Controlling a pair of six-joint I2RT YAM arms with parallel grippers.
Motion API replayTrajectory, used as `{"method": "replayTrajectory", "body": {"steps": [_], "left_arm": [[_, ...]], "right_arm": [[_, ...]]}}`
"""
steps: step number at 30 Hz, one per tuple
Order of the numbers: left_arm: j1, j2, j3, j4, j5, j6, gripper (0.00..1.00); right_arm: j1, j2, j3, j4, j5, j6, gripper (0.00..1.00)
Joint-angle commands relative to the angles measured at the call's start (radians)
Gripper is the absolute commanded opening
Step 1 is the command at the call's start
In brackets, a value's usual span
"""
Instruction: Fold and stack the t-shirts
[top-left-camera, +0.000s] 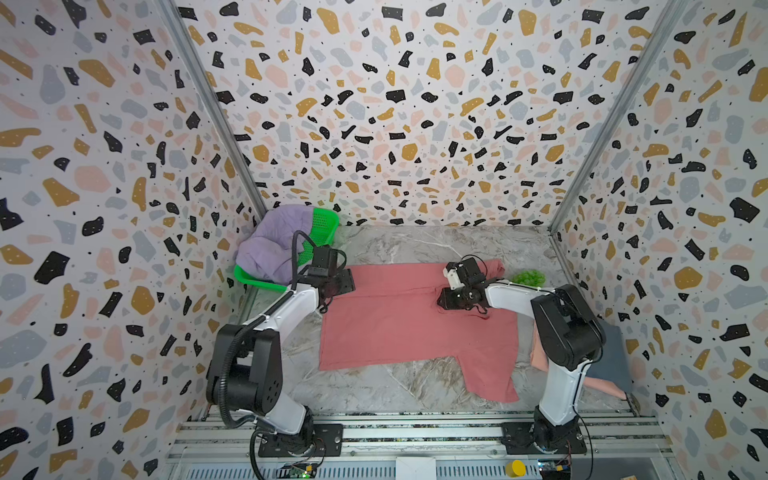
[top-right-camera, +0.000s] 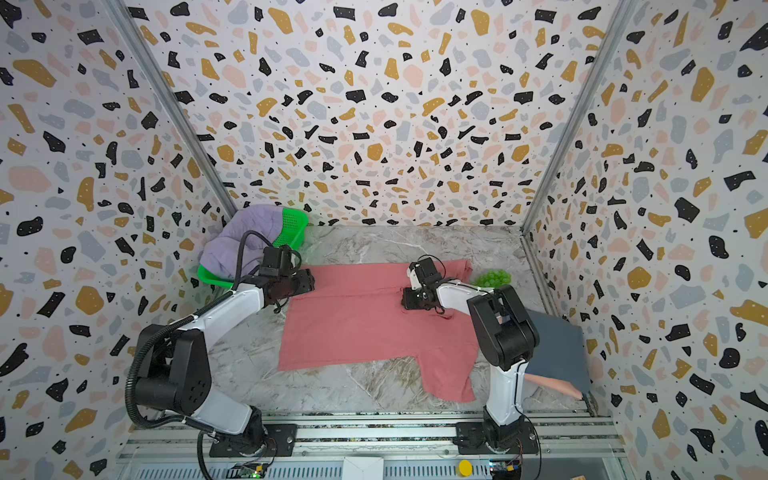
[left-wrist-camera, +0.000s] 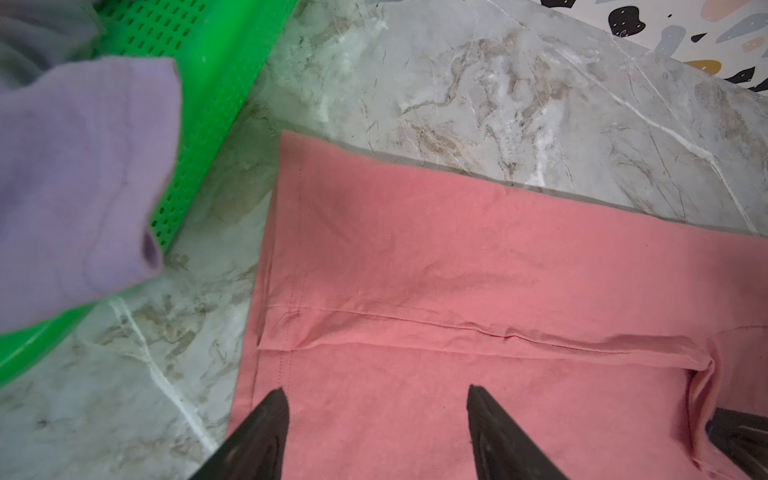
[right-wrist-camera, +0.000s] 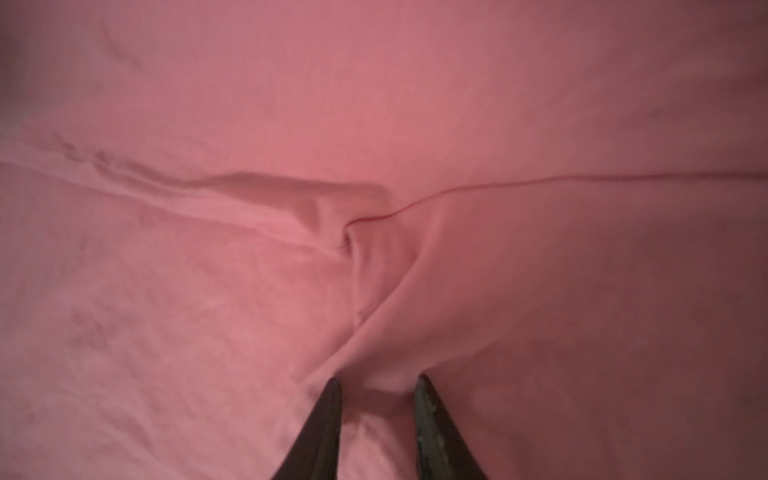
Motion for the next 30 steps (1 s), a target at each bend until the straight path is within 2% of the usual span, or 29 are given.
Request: {"method": "replayTrajectory", "body": {"steps": [1,4,8,12,16,18,22,25,30], "left_arm": [[0.002,-0.018,0.014,0.004,-0.009,0.019,0.69],[0.002,-0.006,0.016,0.006,0.002,0.019,0.69],[0.002,0.008,0.013,-0.019,0.023,0.007,0.69],[0.01,0.004,-0.007,-0.089,0.013,-0.068,0.7],[0.046,-0.046,-0.091,-0.125,0.047,-0.143,0.7],[0.064,-0.094,-0.146,-0.152,0.06,-0.177,0.7],[0.08,-0.201,-0.202,-0.228,-0.003,-0.208,0.76],[0.083,-0.265,-0.265,-0.241,-0.006,-0.237,0.79],[0.085,-0.302,-0.359,-0.289,0.041,-0.284,0.77]], "right_arm": [[0.066,-0.06,0.029,-0.095,-0.031,0.014,0.32],[0.081,-0.073,0.034,-0.101,-0.017,0.018,0.33],[0.069,-0.164,-0.003,-0.115,0.091,0.024,0.37],[0.006,-0.325,-0.09,-0.132,0.15,0.098,0.53],[-0.074,-0.468,-0.16,-0.249,0.218,0.211,0.62],[-0.114,-0.53,-0.196,-0.327,0.222,0.254,0.7],[-0.152,-0.626,-0.273,-0.433,0.234,0.297,0.72],[-0.183,-0.68,-0.339,-0.453,0.219,0.322,0.75],[-0.239,-0.759,-0.43,-0.457,0.176,0.323,0.83]]}}
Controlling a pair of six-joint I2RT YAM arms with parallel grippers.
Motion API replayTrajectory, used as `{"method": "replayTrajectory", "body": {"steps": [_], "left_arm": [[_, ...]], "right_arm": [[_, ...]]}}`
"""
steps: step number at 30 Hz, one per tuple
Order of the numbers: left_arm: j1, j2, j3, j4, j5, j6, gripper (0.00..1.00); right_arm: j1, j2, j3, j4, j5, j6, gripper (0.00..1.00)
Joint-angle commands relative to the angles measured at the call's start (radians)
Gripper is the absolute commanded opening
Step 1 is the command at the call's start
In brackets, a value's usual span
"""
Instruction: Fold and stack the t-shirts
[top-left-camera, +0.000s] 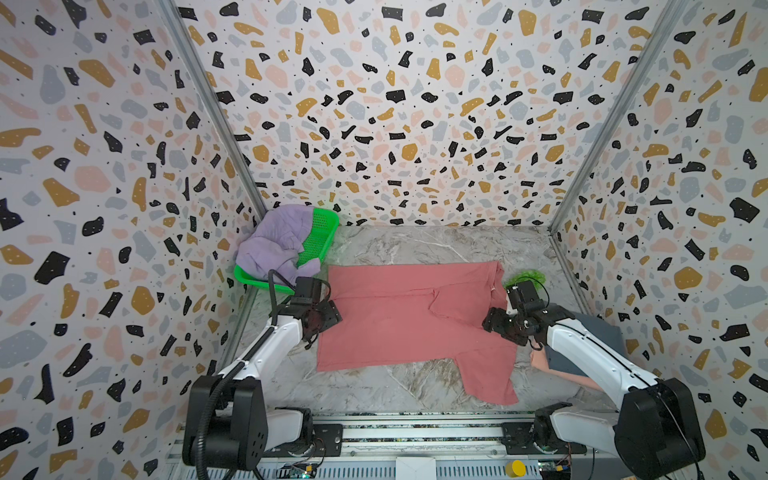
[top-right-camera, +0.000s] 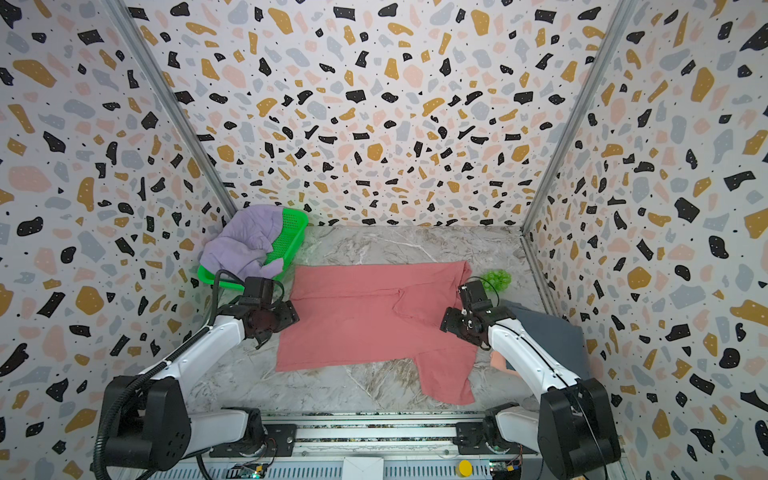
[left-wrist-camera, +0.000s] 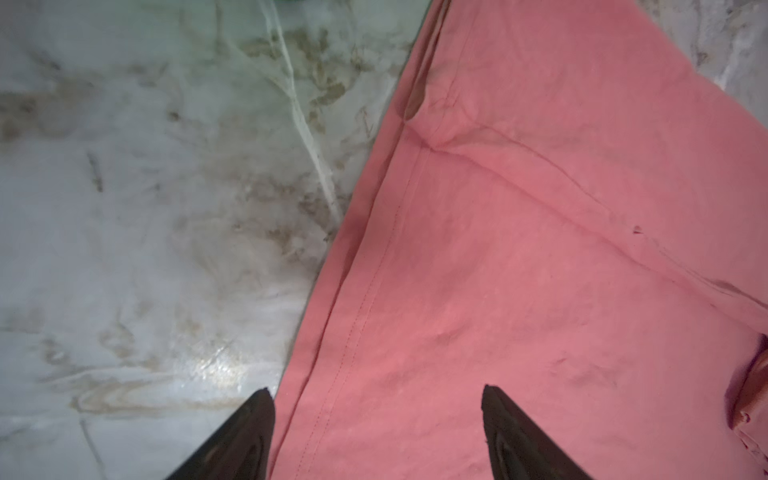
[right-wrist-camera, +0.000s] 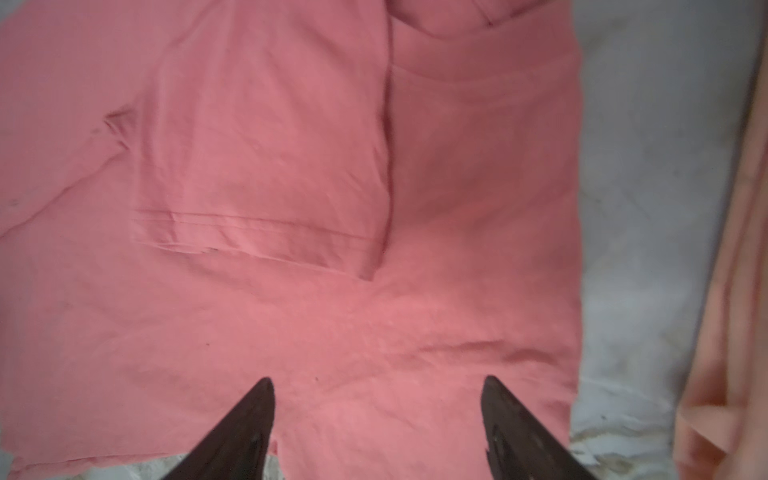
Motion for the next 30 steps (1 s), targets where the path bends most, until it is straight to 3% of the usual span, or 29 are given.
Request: {"method": "replayTrajectory", "body": {"steps": [1,6,13,18,20,23,25,28,30], "left_arm": [[0.005,-0.021,-0.068,-0.091,0.01,-0.05,0.75],[0.005,-0.143,-0.154,-0.169,-0.027,-0.085,0.73],[0.004,-0.245,-0.314,-0.106,0.081,-0.197,0.66],[0.004,-0.263,-0.356,-0.073,0.1,-0.234,0.61],[0.004,-0.26,-0.373,-0.024,0.108,-0.251,0.54],[0.004,-0.247,-0.366,0.024,0.14,-0.282,0.24],[0.005,-0.247,-0.35,0.033,0.138,-0.29,0.13],[0.004,-0.243,-0.315,0.029,0.116,-0.288,0.03],[0.005,-0.232,-0.293,0.029,0.105,-0.286,0.02]], "right_arm": [[-0.035,-0.063,-0.03,-0.051,-0.027,0.016,0.83],[-0.056,-0.171,-0.086,-0.101,-0.021,-0.008,0.84],[-0.11,-0.315,-0.155,-0.166,-0.048,-0.016,0.84],[-0.126,-0.371,-0.163,-0.209,-0.068,0.004,0.84],[-0.126,-0.384,-0.195,-0.206,-0.093,0.018,0.83],[-0.126,-0.404,-0.25,-0.22,-0.129,0.04,0.82],[-0.124,-0.434,-0.284,-0.217,-0.159,0.055,0.8],[-0.115,-0.466,-0.304,-0.217,-0.159,0.09,0.75],[-0.1,-0.458,-0.297,-0.226,-0.153,0.111,0.74]]}}
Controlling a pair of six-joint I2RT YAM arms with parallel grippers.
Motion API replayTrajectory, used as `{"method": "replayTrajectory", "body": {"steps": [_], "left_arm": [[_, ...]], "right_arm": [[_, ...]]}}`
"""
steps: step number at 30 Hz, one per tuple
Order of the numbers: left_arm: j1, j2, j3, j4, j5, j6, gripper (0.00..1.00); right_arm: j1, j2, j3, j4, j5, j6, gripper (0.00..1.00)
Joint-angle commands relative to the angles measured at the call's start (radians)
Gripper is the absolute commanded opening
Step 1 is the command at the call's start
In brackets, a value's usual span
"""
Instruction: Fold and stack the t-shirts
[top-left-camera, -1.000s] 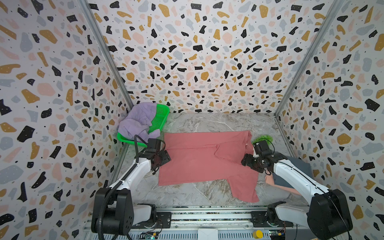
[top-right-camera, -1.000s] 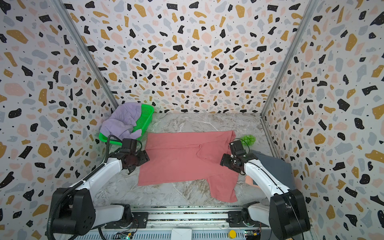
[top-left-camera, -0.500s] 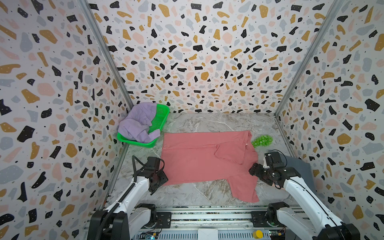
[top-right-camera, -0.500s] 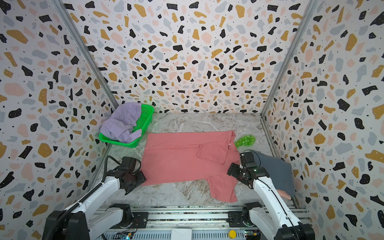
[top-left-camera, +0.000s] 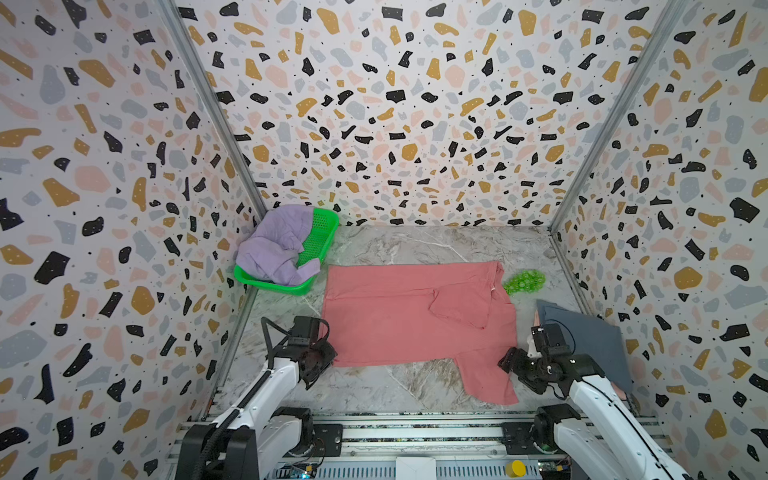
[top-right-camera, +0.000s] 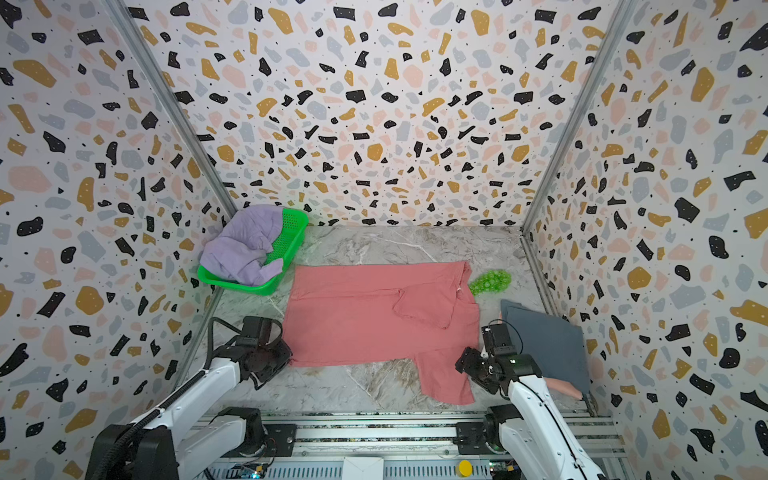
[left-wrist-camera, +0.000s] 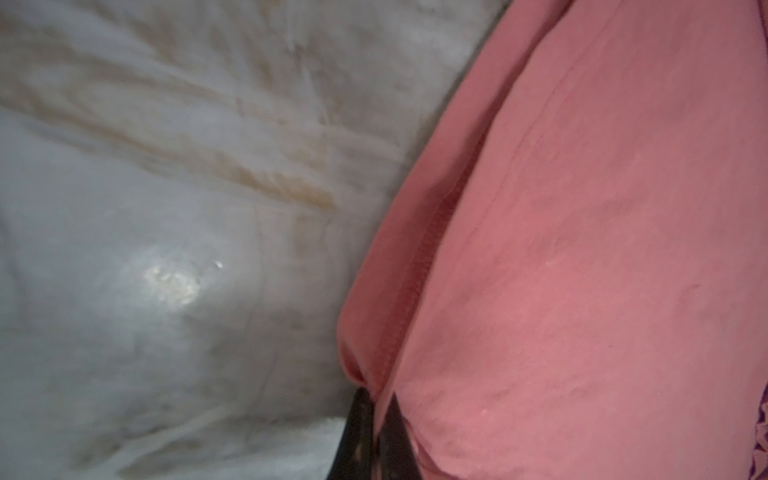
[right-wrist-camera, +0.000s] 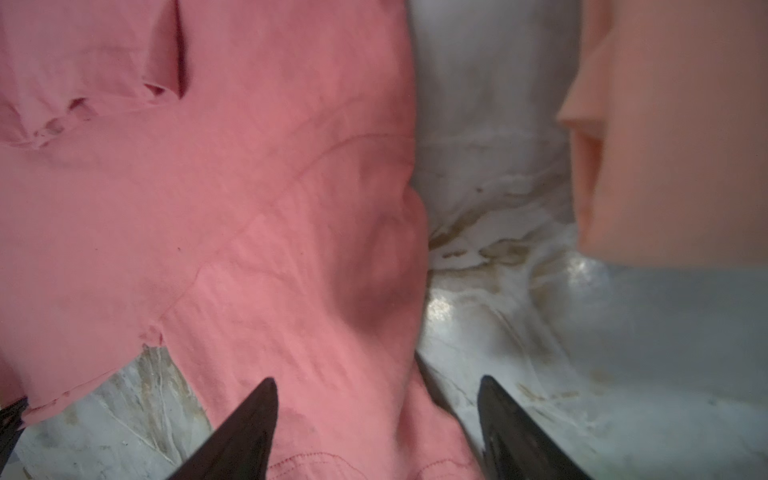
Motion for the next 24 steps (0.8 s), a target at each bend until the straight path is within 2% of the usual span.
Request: {"method": "replayTrajectory", "body": {"steps": [1,3,7,14,19,21,23,24], "left_arm": [[0.003,0.019,0.045,0.008,-0.007,-0.018,0.02],[0.003,0.034,0.053,0.022,-0.007,-0.03,0.02],[0.004,0.082,0.06,0.072,0.012,-0.051,0.01],[0.003,0.215,0.129,0.113,0.025,-0.02,0.0],[0.003,0.309,0.204,0.099,0.022,0.045,0.0],[0.007,0.329,0.217,0.101,0.025,0.056,0.0],[0.015,0.344,0.233,0.094,0.03,0.073,0.0],[0.019,0.349,0.246,0.085,0.029,0.084,0.0]], "right_arm": [[0.018,-0.001,0.016,-0.029,-0.021,0.05,0.74],[0.043,0.008,0.009,-0.041,-0.038,0.072,0.71],[0.162,-0.02,-0.018,-0.062,-0.014,0.188,0.68],[0.305,0.032,-0.04,-0.073,0.026,0.317,0.73],[0.385,0.126,-0.014,-0.057,0.131,0.377,0.7],[0.393,0.157,-0.006,-0.022,0.145,0.373,0.58],[0.398,0.166,0.004,0.031,0.149,0.368,0.33],[0.401,0.166,0.014,0.06,0.152,0.361,0.25]]}}
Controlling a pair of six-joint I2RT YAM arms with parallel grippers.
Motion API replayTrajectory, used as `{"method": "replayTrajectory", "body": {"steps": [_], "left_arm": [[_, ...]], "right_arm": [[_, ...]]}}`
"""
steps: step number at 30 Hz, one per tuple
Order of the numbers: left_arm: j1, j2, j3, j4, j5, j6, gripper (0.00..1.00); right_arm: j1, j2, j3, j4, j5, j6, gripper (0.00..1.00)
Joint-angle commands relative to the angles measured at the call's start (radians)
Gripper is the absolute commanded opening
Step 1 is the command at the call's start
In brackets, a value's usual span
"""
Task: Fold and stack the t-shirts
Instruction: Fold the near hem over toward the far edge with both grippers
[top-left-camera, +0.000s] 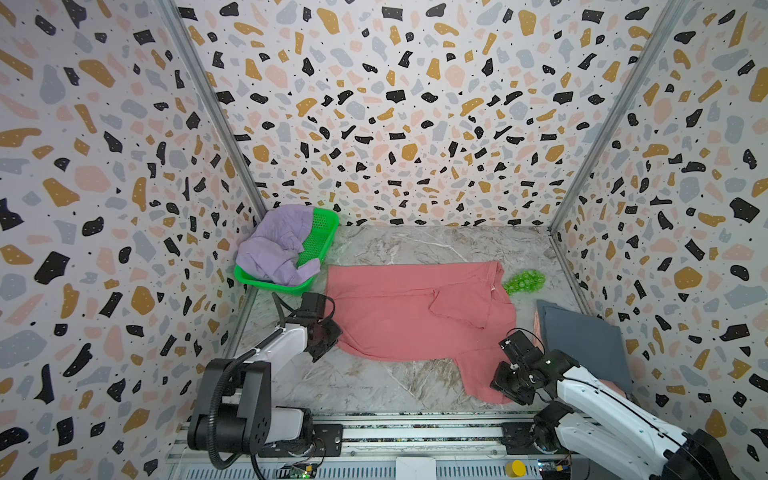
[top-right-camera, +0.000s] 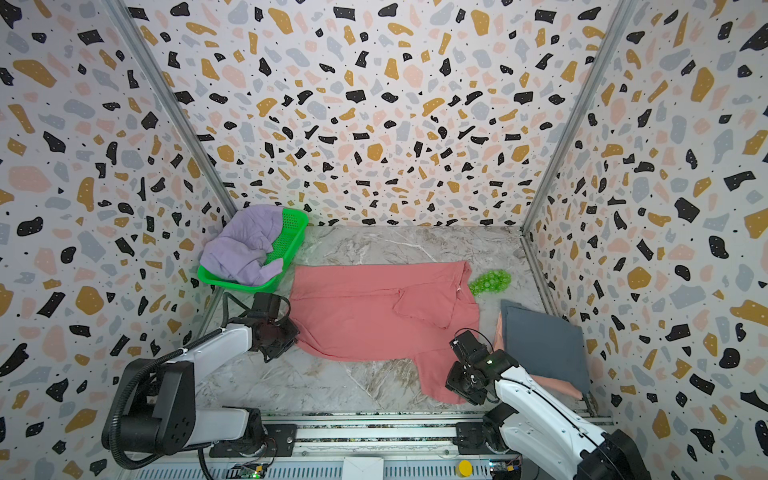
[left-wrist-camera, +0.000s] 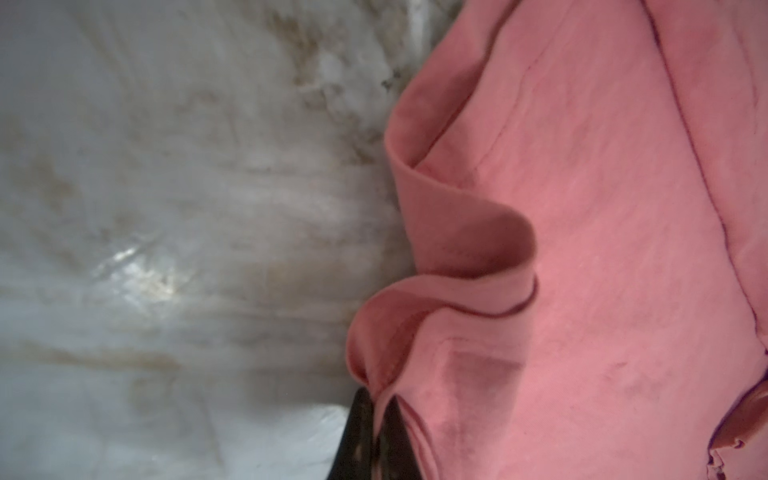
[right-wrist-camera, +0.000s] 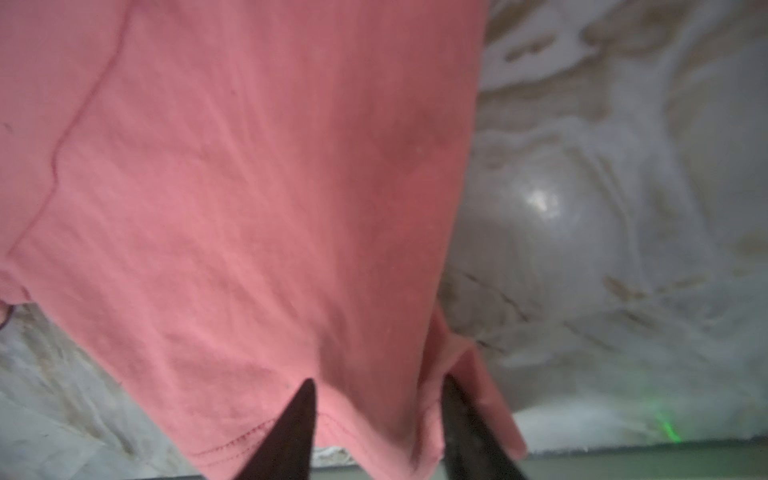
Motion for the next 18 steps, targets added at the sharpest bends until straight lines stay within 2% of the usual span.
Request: {"method": "replayTrajectory", "body": {"steps": [1,4,6,11,15,18], "left_arm": [[0.018,0.011,0.044,-0.014,0.002,0.052,0.0],[0.028,0.002,0.059,-0.017,0.002,0.059,0.0],[0.035,0.001,0.077,-0.032,0.014,0.075,0.0],[0.037,-0.048,0.158,-0.063,0.024,0.121,0.0],[0.037,-0.032,0.248,-0.066,0.061,0.144,0.0],[0.037,0.006,0.302,-0.026,0.056,0.156,0.0]], "right_arm": [[0.009,0.012,0.032,0.069,0.056,0.013,0.19],[0.009,0.019,0.106,0.076,0.089,-0.01,0.05],[0.009,0.031,0.178,0.063,0.105,-0.039,0.0],[0.008,0.115,0.382,0.044,0.163,-0.132,0.0],[-0.026,0.232,0.497,0.151,0.179,-0.213,0.0],[-0.106,0.336,0.578,0.258,0.171,-0.279,0.0]]}}
